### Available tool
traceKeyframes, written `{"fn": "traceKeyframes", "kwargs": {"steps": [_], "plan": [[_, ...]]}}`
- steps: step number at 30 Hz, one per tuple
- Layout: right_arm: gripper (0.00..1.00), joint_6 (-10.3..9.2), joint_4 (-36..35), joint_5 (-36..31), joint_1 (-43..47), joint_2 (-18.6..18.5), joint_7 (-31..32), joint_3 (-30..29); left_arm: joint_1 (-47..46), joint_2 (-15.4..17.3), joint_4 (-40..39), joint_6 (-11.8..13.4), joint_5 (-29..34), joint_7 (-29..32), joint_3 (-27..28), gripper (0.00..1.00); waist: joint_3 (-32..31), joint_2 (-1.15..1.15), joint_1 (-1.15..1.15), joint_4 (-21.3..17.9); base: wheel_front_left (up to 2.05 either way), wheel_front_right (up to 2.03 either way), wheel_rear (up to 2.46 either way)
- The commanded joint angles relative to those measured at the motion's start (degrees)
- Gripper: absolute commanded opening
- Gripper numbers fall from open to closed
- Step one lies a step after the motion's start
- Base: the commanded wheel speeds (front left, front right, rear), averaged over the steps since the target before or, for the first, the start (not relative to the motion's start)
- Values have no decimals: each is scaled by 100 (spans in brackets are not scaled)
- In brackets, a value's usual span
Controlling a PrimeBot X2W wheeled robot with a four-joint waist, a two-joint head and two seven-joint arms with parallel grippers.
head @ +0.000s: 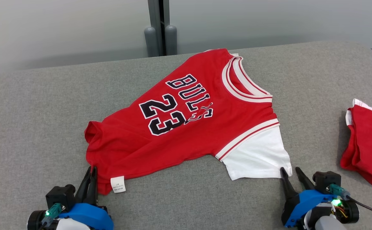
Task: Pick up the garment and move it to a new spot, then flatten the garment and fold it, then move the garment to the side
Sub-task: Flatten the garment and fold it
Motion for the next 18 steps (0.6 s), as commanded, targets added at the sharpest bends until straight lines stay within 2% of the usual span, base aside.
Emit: {"fn": "traceKeyframes", "kwargs": {"steps": [1, 3, 6, 13, 18], "plan": [[0, 5, 193, 61, -27, 18, 50, 118, -22, 36, -37, -10, -35, -2, -25, 0, 17, 0, 1, 11, 0, 0, 0], [0, 9, 246, 179, -112, 37, 50, 263, -43, 73, -69, -10, -94, -2, -77, 0, 38, 0, 1, 14, 0, 0, 0], [0, 9, -135, 477, -183, 22, 28, 476, -101, 118, -158, -10, -227, -3, -154, 0, 57, 0, 1, 2, 0, 0, 0], [0, 4, -1827, 978, -201, -3, 23, 636, -271, 307, -1324, -9, -524, -8, -182, 0, -88, 0, 1, -33, 0, 0, 0], [0, 4, -2909, 1060, -418, -6, 23, 261, -571, 602, -1985, -9, -594, -8, -238, 0, -265, 0, 1, -35, 0, 0, 0]]}}
